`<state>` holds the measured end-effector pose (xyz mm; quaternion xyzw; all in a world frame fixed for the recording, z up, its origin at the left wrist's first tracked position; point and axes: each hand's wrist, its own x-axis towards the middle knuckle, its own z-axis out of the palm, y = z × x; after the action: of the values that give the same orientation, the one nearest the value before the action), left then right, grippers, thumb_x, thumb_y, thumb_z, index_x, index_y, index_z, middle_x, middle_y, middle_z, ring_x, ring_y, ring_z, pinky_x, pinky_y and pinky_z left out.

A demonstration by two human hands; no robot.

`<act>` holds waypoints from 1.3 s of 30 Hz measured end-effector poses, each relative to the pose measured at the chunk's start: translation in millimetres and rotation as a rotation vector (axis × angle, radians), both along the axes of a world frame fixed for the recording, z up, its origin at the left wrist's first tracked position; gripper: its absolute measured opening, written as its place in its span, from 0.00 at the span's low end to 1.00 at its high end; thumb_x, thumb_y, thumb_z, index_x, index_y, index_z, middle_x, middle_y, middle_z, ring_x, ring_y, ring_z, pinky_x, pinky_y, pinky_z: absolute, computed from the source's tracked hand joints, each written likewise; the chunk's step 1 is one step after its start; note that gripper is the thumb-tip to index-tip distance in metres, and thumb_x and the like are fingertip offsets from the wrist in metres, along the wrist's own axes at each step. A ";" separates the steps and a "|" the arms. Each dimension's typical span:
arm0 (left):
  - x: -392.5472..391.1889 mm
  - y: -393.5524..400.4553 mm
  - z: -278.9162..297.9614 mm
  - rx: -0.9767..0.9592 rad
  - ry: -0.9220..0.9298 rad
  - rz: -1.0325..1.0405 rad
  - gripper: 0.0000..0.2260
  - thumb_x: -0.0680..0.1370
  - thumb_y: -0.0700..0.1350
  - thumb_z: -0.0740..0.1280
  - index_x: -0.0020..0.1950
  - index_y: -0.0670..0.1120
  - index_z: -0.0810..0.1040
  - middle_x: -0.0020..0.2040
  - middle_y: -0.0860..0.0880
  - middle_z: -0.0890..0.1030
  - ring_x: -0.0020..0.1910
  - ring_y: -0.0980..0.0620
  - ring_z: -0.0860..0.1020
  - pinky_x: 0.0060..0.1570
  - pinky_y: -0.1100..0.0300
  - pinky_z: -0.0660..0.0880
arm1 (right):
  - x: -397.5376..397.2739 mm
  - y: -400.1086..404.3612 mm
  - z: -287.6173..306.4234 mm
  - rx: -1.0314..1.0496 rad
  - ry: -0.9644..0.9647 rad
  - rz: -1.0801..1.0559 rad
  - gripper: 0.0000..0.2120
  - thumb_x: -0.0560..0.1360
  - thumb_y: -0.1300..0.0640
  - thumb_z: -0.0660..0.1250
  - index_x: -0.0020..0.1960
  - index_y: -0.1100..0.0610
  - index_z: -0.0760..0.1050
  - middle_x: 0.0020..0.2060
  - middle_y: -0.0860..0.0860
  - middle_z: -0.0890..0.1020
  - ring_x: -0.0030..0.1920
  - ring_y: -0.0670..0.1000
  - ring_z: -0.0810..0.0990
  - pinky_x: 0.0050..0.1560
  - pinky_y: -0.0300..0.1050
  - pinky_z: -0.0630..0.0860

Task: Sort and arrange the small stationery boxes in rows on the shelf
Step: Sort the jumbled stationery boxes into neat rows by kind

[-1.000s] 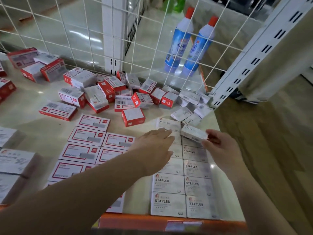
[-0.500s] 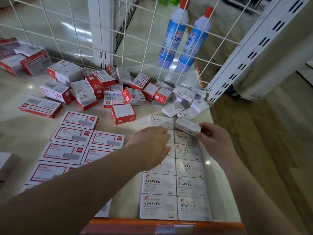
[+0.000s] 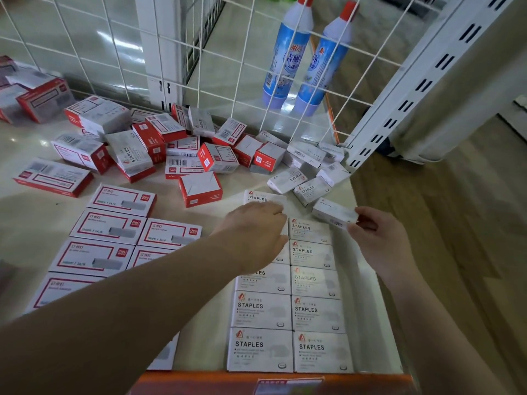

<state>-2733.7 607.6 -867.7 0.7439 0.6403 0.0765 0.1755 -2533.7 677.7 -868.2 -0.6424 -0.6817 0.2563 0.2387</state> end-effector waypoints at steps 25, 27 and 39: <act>-4.2 7.4 -7.0 0.011 -0.011 -0.012 0.16 0.81 0.51 0.53 0.65 0.48 0.71 0.64 0.53 0.70 0.62 0.52 0.70 0.58 0.53 0.72 | -8.5 16.8 -4.2 -0.095 0.114 0.064 0.18 0.71 0.65 0.70 0.60 0.58 0.76 0.52 0.54 0.80 0.52 0.51 0.79 0.56 0.45 0.74; -3.6 7.9 -7.8 0.015 -0.019 -0.010 0.16 0.81 0.50 0.52 0.64 0.48 0.72 0.63 0.53 0.71 0.60 0.52 0.70 0.57 0.53 0.72 | -7.4 18.6 -3.9 -0.110 0.121 0.084 0.18 0.72 0.66 0.69 0.60 0.58 0.75 0.53 0.54 0.79 0.52 0.50 0.78 0.53 0.40 0.72; -3.9 9.0 -5.8 0.017 -0.040 -0.004 0.15 0.81 0.50 0.52 0.64 0.49 0.72 0.62 0.53 0.72 0.59 0.52 0.72 0.54 0.55 0.73 | -20.5 19.3 -5.7 -0.163 0.099 0.251 0.19 0.74 0.69 0.65 0.63 0.56 0.74 0.53 0.49 0.79 0.51 0.42 0.78 0.49 0.30 0.72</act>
<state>-2737.6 616.6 -873.4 0.7450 0.6343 0.0964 0.1823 -2554.2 697.0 -873.8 -0.5558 -0.7210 0.3701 0.1853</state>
